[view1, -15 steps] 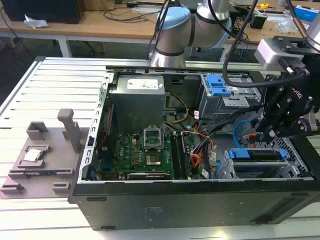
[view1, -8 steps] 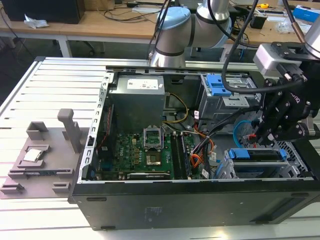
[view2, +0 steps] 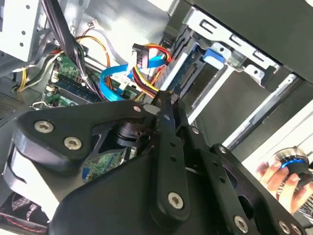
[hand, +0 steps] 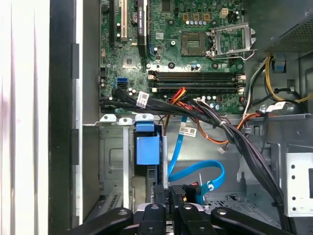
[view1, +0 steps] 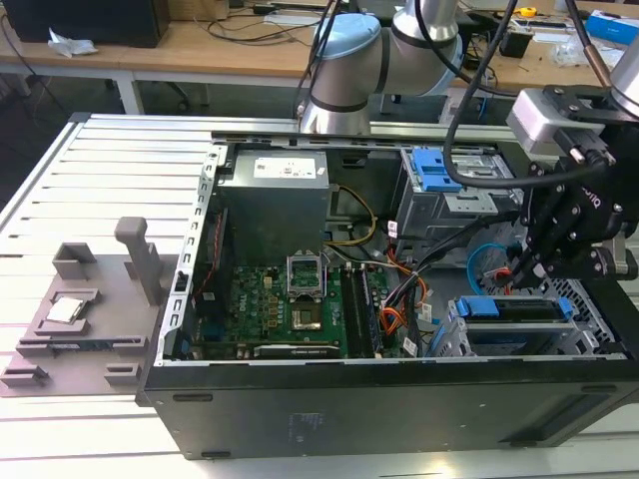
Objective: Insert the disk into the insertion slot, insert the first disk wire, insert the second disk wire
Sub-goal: 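Insert the first disk wire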
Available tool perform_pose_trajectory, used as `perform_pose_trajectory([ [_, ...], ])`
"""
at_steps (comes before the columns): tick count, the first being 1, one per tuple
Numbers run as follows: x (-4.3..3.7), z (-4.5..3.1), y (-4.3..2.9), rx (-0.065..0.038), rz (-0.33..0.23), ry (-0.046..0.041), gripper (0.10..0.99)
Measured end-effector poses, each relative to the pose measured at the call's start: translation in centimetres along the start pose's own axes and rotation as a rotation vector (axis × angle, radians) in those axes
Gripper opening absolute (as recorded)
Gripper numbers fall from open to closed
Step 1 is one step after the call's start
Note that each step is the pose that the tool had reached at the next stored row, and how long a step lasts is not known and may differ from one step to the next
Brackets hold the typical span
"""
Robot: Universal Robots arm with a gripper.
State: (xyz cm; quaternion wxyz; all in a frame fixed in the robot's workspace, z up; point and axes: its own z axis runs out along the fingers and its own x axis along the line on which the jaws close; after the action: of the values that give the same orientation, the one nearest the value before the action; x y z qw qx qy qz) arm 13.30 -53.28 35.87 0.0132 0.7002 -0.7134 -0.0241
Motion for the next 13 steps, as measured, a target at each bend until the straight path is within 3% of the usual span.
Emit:
perform_pose_trajectory([
  [6,0.35,0.6,-1.13,0.0,0.0,0.0002,0.165],
  [13,0.36,0.96,-1.35,0.0,0.0,0.0,0.165],
])
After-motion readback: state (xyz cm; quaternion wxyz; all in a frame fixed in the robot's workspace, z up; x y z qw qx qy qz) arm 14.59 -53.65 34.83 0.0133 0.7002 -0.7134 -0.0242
